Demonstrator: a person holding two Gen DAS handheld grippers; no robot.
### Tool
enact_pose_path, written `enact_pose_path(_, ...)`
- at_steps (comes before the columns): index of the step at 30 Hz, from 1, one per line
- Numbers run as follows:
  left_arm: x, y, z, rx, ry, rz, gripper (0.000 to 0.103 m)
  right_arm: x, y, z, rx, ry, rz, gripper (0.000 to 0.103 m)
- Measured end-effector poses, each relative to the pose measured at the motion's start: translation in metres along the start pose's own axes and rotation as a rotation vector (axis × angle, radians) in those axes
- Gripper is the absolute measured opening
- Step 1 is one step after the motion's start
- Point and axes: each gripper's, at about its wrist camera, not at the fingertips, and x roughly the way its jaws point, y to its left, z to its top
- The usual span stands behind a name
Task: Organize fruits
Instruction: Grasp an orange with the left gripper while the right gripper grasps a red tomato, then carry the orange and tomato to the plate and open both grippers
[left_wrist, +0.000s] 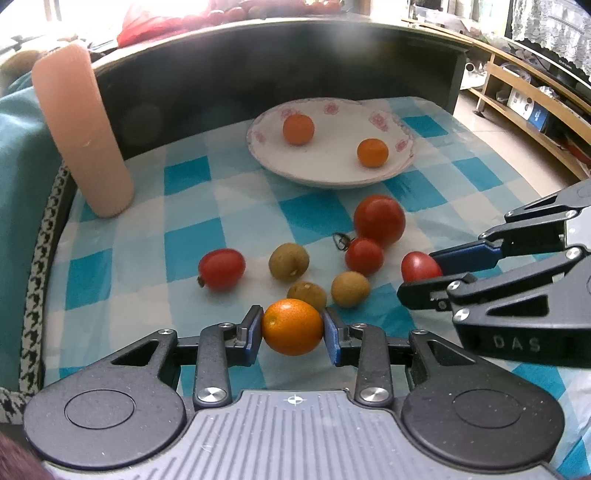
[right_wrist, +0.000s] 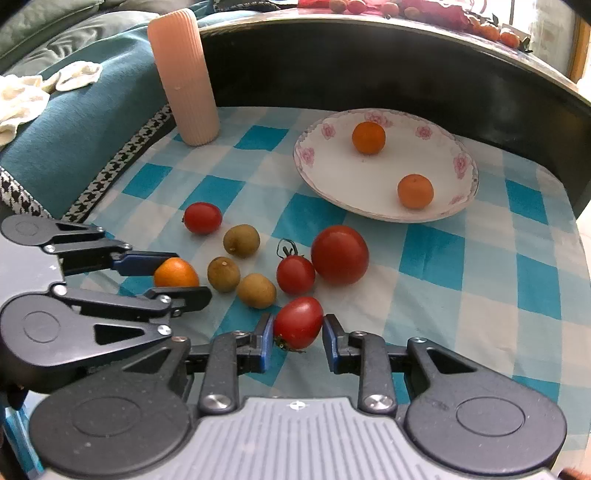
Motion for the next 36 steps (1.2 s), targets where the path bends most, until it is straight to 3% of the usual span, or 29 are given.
enact_pose_path(22,-0.007,-0.015,0.036,-0.005,-0.069,0.007,0.043,-0.028,-0.015,0.015,0.054,-0.077,-0.041,0.043)
enact_pose_path(36,-0.002,-0.019,0.083,-0.005,-0.122,0.021,0.041,-0.038,-0.041,0.044,0.127,-0.152,-0.076,0.043)
